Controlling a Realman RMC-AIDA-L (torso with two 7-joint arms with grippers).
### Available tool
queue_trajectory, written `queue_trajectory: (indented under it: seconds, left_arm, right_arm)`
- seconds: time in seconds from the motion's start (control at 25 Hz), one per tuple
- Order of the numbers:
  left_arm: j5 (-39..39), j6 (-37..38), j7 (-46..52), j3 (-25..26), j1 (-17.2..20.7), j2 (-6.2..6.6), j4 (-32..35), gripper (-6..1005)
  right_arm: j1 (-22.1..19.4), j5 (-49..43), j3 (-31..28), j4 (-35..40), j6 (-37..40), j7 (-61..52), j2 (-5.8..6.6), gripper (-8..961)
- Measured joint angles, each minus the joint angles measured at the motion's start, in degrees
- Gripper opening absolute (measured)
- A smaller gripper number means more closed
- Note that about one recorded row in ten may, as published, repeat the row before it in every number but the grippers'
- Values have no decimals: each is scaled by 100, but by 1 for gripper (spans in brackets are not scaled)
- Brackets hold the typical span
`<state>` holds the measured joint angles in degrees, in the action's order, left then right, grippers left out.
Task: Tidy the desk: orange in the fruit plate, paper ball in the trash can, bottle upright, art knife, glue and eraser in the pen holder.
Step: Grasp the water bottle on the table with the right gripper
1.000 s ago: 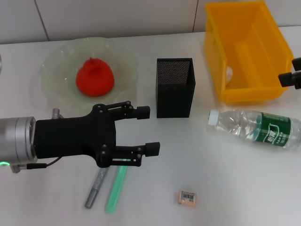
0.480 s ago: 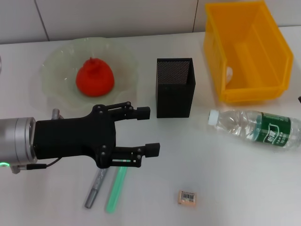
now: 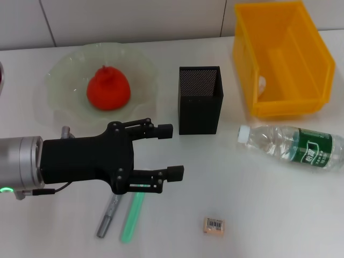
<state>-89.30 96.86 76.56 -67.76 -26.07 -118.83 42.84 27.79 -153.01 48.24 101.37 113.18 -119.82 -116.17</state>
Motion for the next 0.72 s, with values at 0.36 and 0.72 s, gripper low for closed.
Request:
queue_trajectory:
  seconds: [0.36,0.72]
  left_arm:
    - [12,25,-1,0,33,0,-4,804]
    - [54,27,-1,1,49,0,-10,804]
  right_arm:
    - [-106,-713,964,-146,-720,488,-300,693]
    - [19,-707,1279,-578,-925,546,-286,724]
